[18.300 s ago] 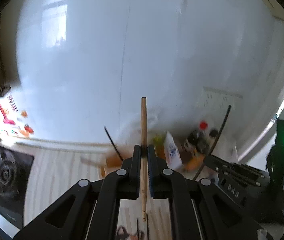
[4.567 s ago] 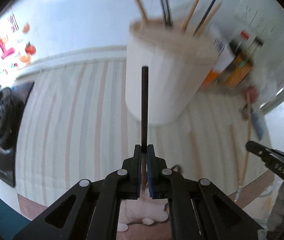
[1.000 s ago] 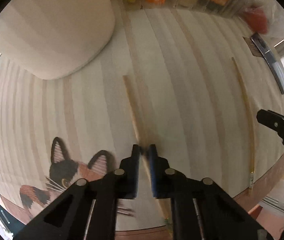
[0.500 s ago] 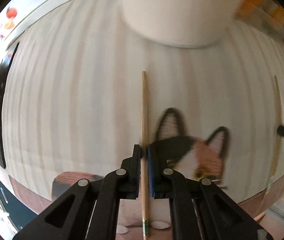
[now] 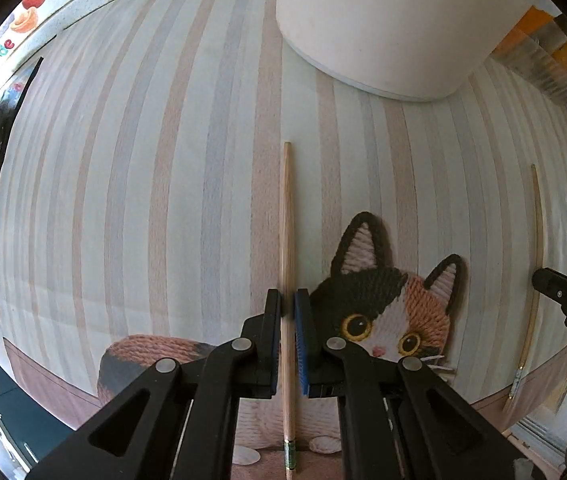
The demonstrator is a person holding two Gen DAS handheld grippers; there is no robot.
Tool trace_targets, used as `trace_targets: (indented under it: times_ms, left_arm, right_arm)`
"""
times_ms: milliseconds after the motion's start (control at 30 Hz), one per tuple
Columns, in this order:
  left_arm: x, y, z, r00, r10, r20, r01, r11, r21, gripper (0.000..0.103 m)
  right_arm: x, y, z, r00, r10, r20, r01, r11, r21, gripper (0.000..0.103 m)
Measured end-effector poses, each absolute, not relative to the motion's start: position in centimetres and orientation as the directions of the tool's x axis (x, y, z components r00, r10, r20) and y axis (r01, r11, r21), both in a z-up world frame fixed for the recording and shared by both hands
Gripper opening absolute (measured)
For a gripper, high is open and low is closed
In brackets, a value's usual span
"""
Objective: Organize utensils
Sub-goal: 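Grasp a wooden chopstick with the left tool while the right tool grasps another wooden one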
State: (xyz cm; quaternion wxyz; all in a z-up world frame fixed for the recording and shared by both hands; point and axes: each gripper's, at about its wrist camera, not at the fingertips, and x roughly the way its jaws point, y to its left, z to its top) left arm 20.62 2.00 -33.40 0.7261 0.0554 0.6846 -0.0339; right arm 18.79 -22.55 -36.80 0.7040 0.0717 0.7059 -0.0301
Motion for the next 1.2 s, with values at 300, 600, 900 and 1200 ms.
trace_targets:
  times_ms: [300, 600, 900, 1200]
  left_arm:
    - [20.5, 1.2, -33.6, 0.059, 0.026, -0.998, 0.129, 0.991, 0.034, 0.005]
    - [20.6, 1.0, -33.5, 0.062, 0.029, -0.998, 0.132, 0.991, 0.037, 0.005]
    - [20.6, 1.0, -33.6, 0.064, 0.027, -0.998, 0.141, 0.989, 0.036, 0.005]
    - [19.9, 0.5, -33.4, 0.088, 0.028, -0.996, 0.152, 0.988, 0.041, 0.004]
  right_arm:
    - [18.6, -20.2, -37.1, -0.001, 0.007, -1.0, 0.126, 0.992, 0.007, 0.007]
    - [19.0, -20.7, -37.0, -0.003, -0.003, -1.0, 0.127, 0.992, -0.003, 0.008]
    - [19.0, -20.1, -37.2, 0.0, -0.019, -1.0, 0.124, 0.992, -0.019, 0.009]
    - [18.4, -20.0, -37.1, 0.034, -0.019, -0.999, 0.139, 0.99, -0.014, 0.007]
